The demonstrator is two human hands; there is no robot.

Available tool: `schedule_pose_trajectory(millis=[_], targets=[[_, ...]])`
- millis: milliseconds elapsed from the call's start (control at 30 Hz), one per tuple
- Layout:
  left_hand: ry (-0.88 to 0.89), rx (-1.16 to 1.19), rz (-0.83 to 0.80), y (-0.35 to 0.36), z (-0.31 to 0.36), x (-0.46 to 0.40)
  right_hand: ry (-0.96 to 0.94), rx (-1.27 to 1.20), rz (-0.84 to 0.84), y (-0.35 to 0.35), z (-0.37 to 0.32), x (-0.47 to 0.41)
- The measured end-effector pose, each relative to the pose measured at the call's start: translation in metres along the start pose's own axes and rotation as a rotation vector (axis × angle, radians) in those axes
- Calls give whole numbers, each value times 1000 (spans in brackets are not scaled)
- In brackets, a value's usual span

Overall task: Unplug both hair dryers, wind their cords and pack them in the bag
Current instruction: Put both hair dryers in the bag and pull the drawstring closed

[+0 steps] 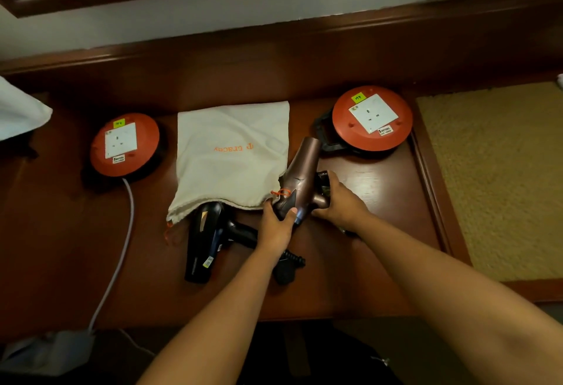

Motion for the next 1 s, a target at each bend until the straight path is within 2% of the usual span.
schedule_pose_trajectory(millis=[167,500,733,900,1000], targets=[[-12,-2,-26,-1,-3,3,-1,87,49,-1,4,7],[102,-61,-94,-16,14,15,20,5,134,-12,7,42],[180,-291,-130,-41,19,25,59,92,189,-47,11,86],[394,-557,-59,-94,26,21,3,158,224,-69,-16,121],[421,-666,10,-136,18,6,-40,194,187,-66,-48,135]])
Point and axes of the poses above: each hand's wrist, its own x-axis away from the middle knuckle, its own y-axis out of the palm, z = x × y, the point moved 8 cm from there along -x, towards the middle knuckle, and after that the axes turned 1 degree about z, right-handed, at the moved point
